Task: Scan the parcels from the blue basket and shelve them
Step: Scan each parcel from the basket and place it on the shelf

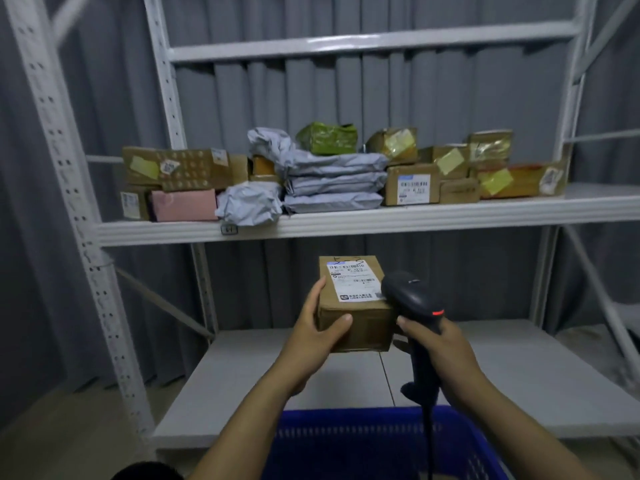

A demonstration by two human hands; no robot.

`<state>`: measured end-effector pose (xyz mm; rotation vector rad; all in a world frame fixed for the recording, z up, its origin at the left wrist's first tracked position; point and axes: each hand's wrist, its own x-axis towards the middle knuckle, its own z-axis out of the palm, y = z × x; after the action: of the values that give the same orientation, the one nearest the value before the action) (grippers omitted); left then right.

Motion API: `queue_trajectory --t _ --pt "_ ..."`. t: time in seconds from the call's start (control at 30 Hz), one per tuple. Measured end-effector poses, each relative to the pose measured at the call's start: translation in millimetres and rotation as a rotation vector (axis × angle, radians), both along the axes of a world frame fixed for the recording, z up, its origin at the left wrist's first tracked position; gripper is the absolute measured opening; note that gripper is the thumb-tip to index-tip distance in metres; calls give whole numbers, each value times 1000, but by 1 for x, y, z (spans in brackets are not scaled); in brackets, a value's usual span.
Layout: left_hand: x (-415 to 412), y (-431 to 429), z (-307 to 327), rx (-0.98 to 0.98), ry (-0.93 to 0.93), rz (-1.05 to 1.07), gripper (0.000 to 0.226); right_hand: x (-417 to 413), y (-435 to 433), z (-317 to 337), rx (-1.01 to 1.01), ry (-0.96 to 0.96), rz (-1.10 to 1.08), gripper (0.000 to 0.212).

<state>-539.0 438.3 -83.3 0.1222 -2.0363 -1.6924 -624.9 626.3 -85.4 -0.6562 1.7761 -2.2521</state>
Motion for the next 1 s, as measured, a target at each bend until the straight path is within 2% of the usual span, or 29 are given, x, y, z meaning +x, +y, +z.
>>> queue_trajectory --t 0.23,0.4,0.6,0.7,0.77,0.87,1.0 --pt "33 -20 78 -95 182 61 63 33 -16 74 -58 168 -23 17" --pt "60 -50 131 -175 234 155 62 44 -51 118 -128 174 24 10" --pt "67 -98 186 -108 296 287 60 36 -87 154 -186 139 71 19" --pt "55 -123 210 -76 275 304 57 21 -99 163 -180 153 88 10" --pt "44 -138 222 -81 234 302 56 11 -106 166 -168 146 87 12" --pt "25 -155 235 -147 108 295 60 -1 -112 168 -139 138 71 18" --pt "-6 -180 240 -273 12 366 64 -14 -113 167 -85 164 38 15"
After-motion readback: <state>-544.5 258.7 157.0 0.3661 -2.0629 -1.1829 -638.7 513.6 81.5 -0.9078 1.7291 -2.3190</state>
